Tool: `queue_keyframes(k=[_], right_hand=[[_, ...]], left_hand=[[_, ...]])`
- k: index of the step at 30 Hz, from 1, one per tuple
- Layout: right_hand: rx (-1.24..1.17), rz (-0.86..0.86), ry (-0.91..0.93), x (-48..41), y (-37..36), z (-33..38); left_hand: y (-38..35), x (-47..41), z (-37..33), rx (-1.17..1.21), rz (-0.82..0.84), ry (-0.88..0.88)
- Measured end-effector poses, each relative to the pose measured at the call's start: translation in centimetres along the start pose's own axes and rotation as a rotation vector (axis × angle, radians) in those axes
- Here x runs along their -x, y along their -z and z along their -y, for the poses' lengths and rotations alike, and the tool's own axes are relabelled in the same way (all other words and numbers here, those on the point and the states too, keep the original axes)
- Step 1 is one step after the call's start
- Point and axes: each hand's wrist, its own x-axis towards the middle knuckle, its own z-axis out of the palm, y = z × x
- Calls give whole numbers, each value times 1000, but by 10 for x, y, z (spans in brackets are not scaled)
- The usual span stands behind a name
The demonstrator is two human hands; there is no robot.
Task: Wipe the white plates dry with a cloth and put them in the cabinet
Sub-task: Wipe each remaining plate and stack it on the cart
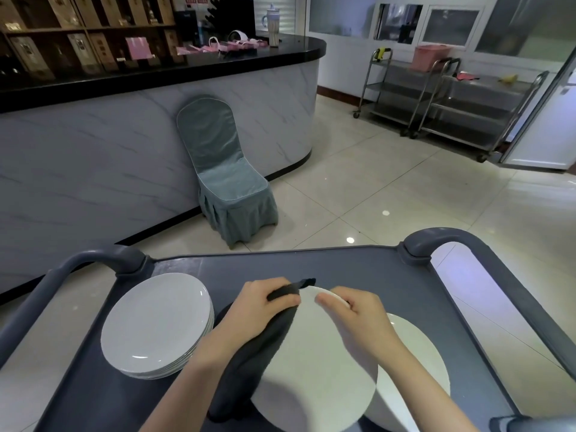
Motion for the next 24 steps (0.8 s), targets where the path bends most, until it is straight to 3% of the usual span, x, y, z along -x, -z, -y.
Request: queue_keyframes(k=[4, 6, 8, 12, 16, 19, 22, 24], right_hand=[[-201, -211, -151, 2, 7, -6], [-258, -306, -237, 4, 7, -9], [-185, -294, -215, 7, 4, -10], [-104, -174, -119, 6, 3, -6], [13, 21, -40, 0, 1, 3], [38, 19, -23, 1, 0, 7], [-71, -110, -72, 4, 6, 7], [-211, -292, -147, 8, 2, 6]], left_hand=[[-9, 17, 18, 130, -290, 161], [-19, 27, 29, 302, -338, 329], [-24, 33, 37, 378, -333, 416], [-15, 30, 35, 216, -276, 308], [0, 15, 20, 65, -96, 138], [0, 12, 14, 47, -16, 120], [-5, 20, 18, 170, -200, 196], [-18, 27, 19, 350, -387, 321]])
